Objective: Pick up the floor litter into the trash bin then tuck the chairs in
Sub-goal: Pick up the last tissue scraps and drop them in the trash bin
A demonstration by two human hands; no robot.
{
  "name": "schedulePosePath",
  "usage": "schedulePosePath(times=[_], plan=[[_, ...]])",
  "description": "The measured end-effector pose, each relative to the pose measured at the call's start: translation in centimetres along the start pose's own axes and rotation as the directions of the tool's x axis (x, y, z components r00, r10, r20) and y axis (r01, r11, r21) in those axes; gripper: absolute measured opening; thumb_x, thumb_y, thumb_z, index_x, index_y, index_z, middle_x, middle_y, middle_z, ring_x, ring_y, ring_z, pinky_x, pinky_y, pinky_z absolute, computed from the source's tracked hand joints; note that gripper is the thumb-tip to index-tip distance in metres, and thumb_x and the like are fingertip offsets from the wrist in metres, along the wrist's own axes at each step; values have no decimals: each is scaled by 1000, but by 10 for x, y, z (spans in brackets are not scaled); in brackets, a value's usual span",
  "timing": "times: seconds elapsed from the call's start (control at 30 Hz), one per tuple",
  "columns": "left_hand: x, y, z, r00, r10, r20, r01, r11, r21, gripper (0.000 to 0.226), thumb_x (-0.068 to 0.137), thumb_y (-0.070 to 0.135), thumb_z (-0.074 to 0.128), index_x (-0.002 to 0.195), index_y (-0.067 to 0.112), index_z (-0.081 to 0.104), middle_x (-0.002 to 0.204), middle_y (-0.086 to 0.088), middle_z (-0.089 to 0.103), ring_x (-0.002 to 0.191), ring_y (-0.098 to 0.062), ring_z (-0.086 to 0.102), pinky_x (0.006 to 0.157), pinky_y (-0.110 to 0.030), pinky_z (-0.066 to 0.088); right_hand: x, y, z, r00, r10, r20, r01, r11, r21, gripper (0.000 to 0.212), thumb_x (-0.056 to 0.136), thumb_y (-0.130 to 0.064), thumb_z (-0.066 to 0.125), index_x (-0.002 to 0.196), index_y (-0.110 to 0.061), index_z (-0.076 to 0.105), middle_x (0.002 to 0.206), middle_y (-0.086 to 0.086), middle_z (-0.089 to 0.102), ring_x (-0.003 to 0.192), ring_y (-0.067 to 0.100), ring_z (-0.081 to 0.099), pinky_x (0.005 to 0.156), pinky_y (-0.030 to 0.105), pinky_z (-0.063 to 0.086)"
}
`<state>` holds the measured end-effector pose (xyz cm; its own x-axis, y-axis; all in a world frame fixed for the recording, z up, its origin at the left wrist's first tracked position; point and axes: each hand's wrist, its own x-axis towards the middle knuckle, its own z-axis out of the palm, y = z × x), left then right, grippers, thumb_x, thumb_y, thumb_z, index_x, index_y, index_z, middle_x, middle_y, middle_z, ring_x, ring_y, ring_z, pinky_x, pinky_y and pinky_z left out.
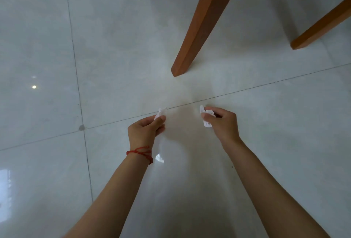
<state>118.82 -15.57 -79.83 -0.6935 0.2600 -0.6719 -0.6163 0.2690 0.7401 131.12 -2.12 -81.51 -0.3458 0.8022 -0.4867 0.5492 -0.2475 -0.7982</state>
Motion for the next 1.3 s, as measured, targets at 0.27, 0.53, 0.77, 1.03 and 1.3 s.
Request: schedulePosePath(times=[0.27,0.53,0.77,1.03,1.3], plan=[[-52,35,-28,993,-105,-47,102,993,-56,7,73,5,72,78,6,67,64,0,68,54,-5,65,58,-14,54,-70,-38,-6,985,139,100,-158,964,213,18,79,-5,67,89,10,66,64,10,45,57,16,42,56,19,40],[-128,110,-52,981,-187,-60,177,974,-139,6,73,4,71,78,5,68,57,3,68,52,-4,63,57,-15,53,-137,-134,-24,986,152,71,-163,970,182,19,76,-2,68,78,-20,72,68,5,64,69,19,59,72,27,51],[-206,212,-94,984,-142,-109,118,972,-201,6,72,2,72,71,7,69,52,4,66,52,-6,61,57,-16,54,-215,-248,-35,981,145,126,-160,980,121,16,76,-6,70,91,-11,73,58,-3,61,64,19,56,68,26,49],[-299,326,-157,978,-100,-184,57,973,-223,6,73,1,71,79,1,69,52,6,67,52,-6,62,57,-16,54,-305,-384,-35,962,173,210,-220,949,226,13,77,-3,69,86,-12,71,73,5,67,73,21,61,78,33,52],[-389,416,-211,971,-35,-236,-26,968,-251,10,73,1,71,83,4,68,53,7,68,53,-5,63,56,-15,53,-385,-495,-39,961,101,256,-149,972,179,16,78,-5,68,92,-13,69,83,3,68,82,21,64,76,30,53]])
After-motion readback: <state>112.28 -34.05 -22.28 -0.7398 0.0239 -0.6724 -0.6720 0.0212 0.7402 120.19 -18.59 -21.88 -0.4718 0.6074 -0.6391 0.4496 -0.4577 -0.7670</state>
